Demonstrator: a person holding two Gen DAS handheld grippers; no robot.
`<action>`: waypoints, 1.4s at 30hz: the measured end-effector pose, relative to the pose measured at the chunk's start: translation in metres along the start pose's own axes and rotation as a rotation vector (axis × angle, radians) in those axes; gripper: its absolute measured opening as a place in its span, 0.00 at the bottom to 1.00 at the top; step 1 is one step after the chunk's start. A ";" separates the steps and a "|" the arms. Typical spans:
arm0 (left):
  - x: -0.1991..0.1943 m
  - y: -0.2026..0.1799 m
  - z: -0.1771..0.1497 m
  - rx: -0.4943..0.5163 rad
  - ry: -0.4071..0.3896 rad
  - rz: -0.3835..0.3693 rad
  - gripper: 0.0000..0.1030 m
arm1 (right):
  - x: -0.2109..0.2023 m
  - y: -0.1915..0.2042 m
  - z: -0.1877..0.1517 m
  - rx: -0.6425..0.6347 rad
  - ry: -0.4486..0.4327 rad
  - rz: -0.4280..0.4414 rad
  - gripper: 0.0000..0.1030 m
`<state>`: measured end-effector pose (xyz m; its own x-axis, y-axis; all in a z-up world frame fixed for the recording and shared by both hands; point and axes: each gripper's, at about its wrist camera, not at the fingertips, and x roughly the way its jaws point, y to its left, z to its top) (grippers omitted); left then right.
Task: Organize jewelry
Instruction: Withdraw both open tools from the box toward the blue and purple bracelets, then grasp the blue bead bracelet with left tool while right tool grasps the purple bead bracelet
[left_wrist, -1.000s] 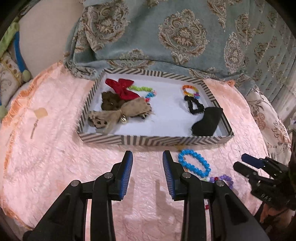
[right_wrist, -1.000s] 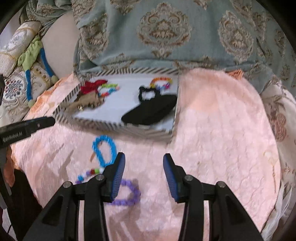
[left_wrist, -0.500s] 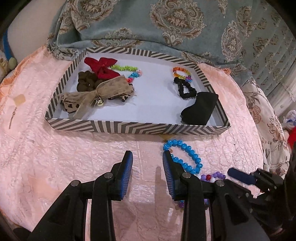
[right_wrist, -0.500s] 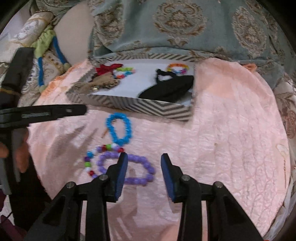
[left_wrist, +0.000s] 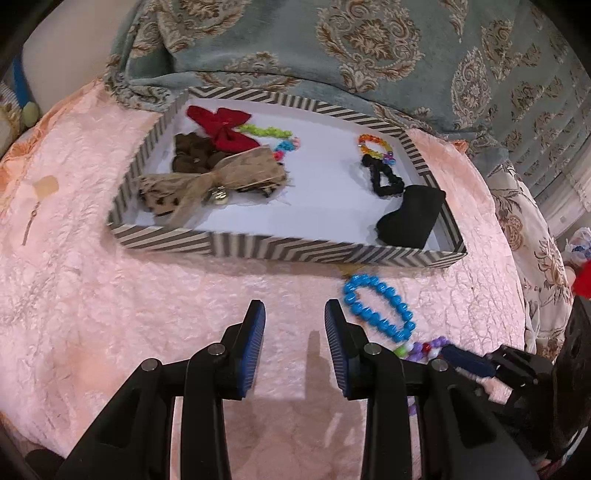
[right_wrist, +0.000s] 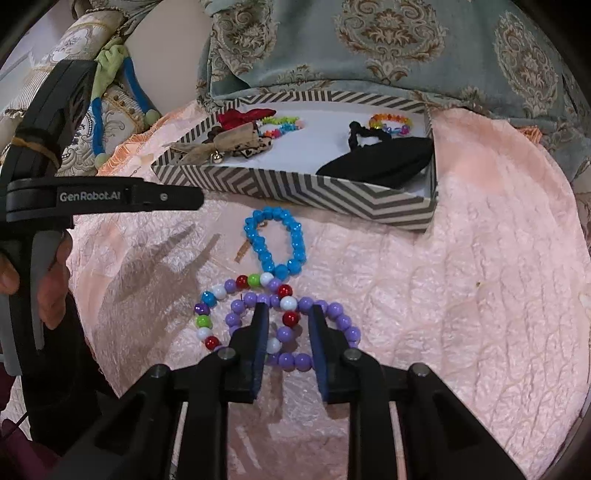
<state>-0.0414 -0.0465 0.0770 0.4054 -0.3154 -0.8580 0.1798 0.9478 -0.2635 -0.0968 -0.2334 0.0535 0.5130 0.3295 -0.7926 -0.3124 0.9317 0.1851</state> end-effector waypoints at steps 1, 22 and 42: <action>-0.002 0.006 -0.002 -0.005 0.003 0.007 0.17 | -0.001 0.000 0.000 0.001 -0.005 -0.001 0.22; -0.013 0.032 -0.018 -0.059 0.030 0.015 0.17 | -0.016 -0.033 -0.012 0.072 -0.008 -0.045 0.22; 0.023 -0.029 -0.004 0.001 0.062 -0.044 0.17 | -0.007 -0.038 -0.015 0.096 -0.001 -0.029 0.22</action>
<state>-0.0405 -0.0809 0.0636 0.3409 -0.3537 -0.8710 0.1976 0.9328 -0.3014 -0.1003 -0.2734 0.0436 0.5220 0.3020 -0.7977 -0.2195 0.9513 0.2165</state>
